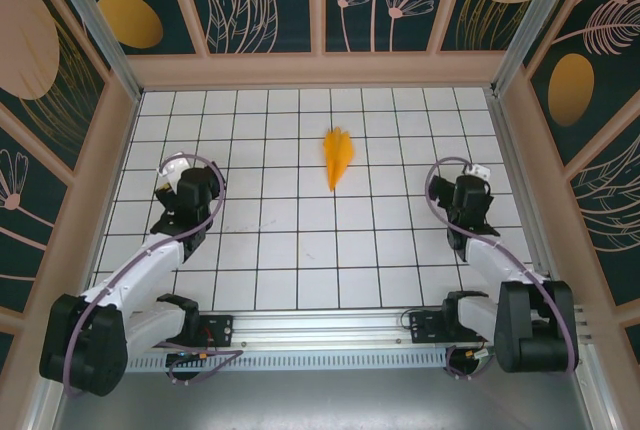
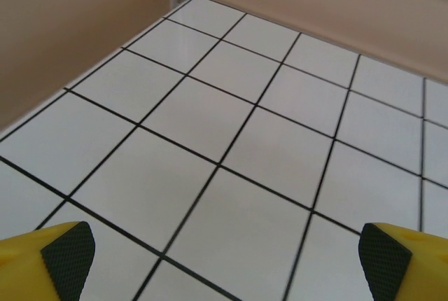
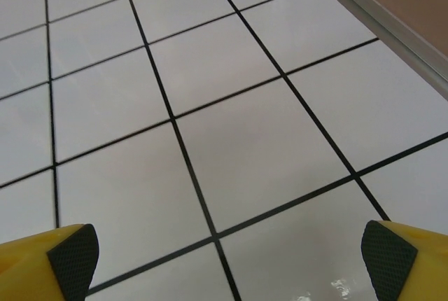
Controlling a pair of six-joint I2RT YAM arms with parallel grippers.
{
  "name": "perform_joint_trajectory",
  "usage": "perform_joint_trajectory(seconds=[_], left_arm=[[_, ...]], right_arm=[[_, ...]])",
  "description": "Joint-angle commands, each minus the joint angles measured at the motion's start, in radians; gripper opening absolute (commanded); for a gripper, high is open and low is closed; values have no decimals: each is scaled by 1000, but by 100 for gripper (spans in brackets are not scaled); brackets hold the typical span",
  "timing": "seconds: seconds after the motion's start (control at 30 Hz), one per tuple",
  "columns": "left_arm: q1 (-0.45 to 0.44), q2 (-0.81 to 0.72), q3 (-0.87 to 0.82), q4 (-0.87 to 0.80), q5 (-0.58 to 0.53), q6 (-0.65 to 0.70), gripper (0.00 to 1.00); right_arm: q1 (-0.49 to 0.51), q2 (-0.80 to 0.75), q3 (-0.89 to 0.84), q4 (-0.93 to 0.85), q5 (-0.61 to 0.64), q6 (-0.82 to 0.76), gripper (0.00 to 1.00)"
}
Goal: Fold a paper plane with a square sheet of paper (fold left side to right side)
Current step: Reset both arms
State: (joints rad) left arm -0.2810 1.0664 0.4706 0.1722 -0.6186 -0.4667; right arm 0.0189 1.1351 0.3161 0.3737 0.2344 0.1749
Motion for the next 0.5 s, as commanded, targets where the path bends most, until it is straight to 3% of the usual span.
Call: perform_joint_trajectory(seconds=[0.0, 0.17, 0.4, 0.47], left_arm=[[16, -9, -84, 270, -50, 158, 98], [63, 3, -197, 555, -41, 291, 98], [115, 129, -315, 927, 73, 380, 98], [128, 183, -337, 1029, 106, 391, 99]], right_arm=[[-15, 90, -58, 449, -29, -86, 99], [-15, 236, -78, 699, -98, -148, 99], [-24, 414, -117, 962, -207, -183, 99], [-47, 408, -92, 894, -255, -171, 99]])
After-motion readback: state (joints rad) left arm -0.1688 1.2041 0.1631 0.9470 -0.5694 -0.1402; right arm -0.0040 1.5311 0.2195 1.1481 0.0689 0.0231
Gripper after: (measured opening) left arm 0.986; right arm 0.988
